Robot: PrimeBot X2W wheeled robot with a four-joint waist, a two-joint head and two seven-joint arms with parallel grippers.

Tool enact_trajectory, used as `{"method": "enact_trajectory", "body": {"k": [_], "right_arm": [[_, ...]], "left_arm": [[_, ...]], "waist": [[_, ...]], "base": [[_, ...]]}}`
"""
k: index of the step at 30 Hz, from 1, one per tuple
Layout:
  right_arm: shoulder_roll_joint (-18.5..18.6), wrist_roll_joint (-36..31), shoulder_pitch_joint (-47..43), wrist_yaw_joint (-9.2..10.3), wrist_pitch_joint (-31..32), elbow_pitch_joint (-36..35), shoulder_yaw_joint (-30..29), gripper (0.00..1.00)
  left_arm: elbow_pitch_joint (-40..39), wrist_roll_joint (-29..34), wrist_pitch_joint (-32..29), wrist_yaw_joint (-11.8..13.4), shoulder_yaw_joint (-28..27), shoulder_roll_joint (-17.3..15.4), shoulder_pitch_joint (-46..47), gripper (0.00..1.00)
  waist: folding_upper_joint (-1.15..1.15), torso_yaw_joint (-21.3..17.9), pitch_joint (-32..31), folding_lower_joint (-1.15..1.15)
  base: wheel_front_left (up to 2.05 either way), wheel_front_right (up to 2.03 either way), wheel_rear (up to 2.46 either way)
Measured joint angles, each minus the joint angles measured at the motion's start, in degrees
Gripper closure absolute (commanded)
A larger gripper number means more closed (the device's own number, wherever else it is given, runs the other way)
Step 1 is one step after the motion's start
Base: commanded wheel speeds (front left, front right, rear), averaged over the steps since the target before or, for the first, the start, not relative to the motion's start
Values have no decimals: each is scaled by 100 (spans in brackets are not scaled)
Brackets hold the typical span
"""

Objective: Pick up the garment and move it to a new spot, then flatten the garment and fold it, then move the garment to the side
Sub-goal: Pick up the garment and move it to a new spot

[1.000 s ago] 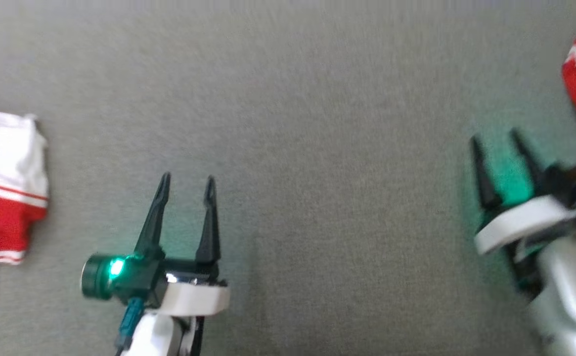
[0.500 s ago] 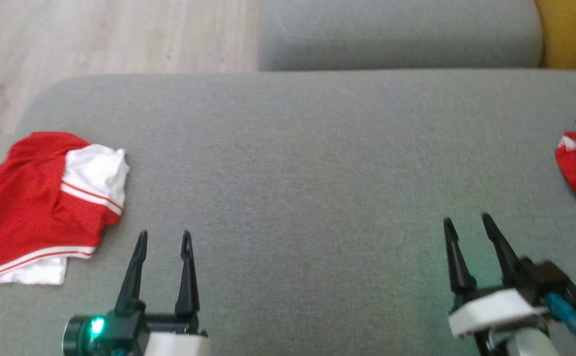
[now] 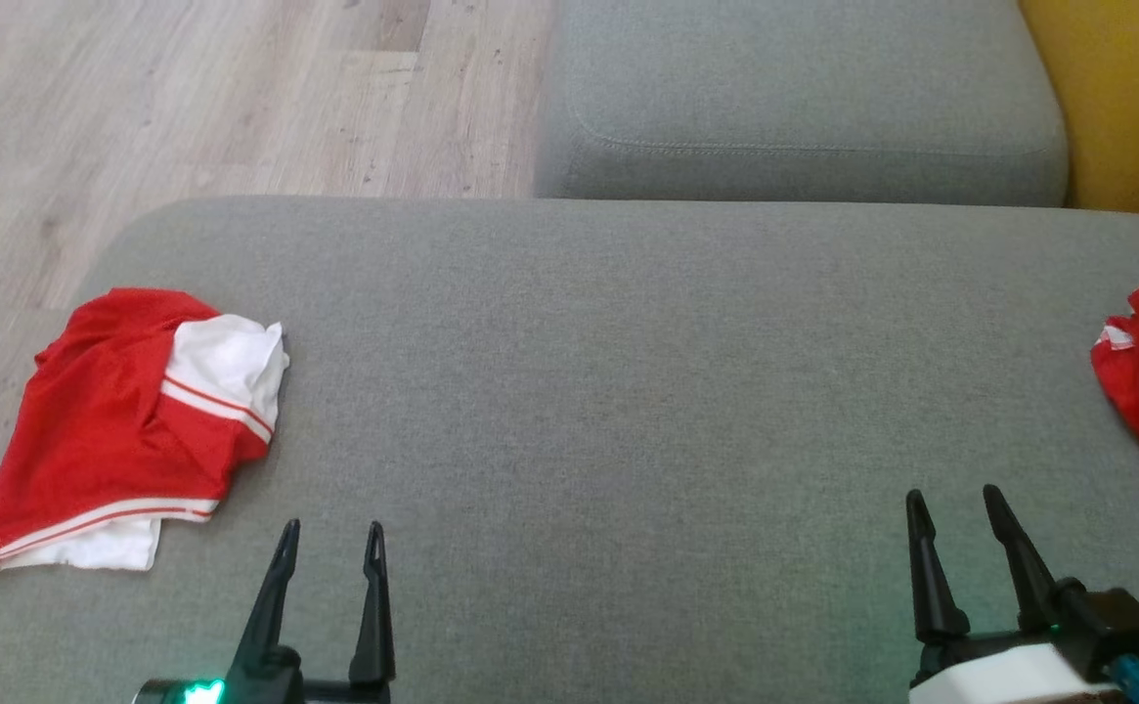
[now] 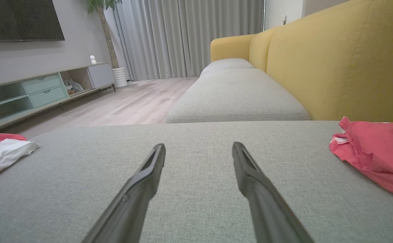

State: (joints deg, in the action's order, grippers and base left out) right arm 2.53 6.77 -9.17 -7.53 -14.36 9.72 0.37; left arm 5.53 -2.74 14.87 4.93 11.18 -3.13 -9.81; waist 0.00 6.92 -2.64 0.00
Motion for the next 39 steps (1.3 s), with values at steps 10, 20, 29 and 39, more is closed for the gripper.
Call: {"method": "enact_trajectory", "body": {"k": [10, 20, 29, 39], "right_arm": [[0, 82, 1, 0, 0, 15, 49, 0], [0, 105, 3, 0, 0, 82, 9, 0], [-1, 121, 2, 0, 0, 97, 38, 0], [-4, 121, 13, 0, 0, 108, 216, 0]], "left_arm": [[96, 37, 0, -41, -8, 0, 1, 0], [123, 89, 0, -45, -8, 0, 4, 0], [127, 88, 0, 4, 3, 0, 15, 0], [3, 79, 0, 58, -74, 0, 19, 0]], "waist": [[0, -55, 2, 0], [0, -39, 3, 0], [0, 277, -3, 0], [0, 1408, 63, 0]], "base": [[0, 0, 0], [0, 0, 0], [0, 0, 0], [0, 0, 0]]}}
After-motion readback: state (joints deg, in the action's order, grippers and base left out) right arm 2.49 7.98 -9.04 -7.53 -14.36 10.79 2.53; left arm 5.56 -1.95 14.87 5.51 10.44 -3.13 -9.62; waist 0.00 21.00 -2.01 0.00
